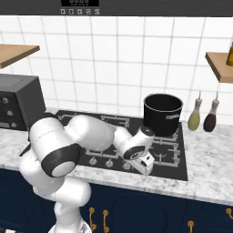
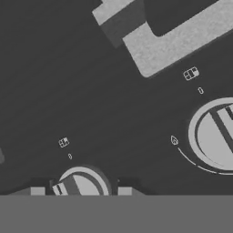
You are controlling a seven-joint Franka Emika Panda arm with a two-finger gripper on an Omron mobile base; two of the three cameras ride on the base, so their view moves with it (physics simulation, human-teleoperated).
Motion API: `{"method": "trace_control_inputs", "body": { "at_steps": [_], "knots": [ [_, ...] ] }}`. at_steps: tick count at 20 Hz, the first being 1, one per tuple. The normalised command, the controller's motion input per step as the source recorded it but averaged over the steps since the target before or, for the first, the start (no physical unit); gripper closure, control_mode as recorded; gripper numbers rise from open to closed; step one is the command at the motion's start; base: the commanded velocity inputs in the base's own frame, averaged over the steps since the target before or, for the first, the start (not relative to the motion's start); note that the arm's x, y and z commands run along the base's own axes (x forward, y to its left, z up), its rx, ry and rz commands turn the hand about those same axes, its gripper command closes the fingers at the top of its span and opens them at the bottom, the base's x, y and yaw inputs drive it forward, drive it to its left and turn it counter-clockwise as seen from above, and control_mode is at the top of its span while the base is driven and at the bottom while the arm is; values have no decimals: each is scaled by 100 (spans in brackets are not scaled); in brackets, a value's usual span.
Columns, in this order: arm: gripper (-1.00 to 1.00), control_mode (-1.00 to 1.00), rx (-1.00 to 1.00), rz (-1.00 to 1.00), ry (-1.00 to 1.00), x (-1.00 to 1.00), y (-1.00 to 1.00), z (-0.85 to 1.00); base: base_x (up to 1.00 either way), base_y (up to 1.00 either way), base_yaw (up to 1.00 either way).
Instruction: Turn off the rear right burner of the stove.
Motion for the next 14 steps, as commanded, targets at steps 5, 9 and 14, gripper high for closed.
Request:
{"method": "trace_control_inputs", "body": {
  "at_steps": [5,9,14],
  "knots": [
    [100,-100,11,-47,0,-24,-58,-7,0,0,0],
    [100,-100,-1,0,0,0,0,0,0,0,0],
    [100,-100,0,0,0,0,0,0,0,0,0]
  ]
}}
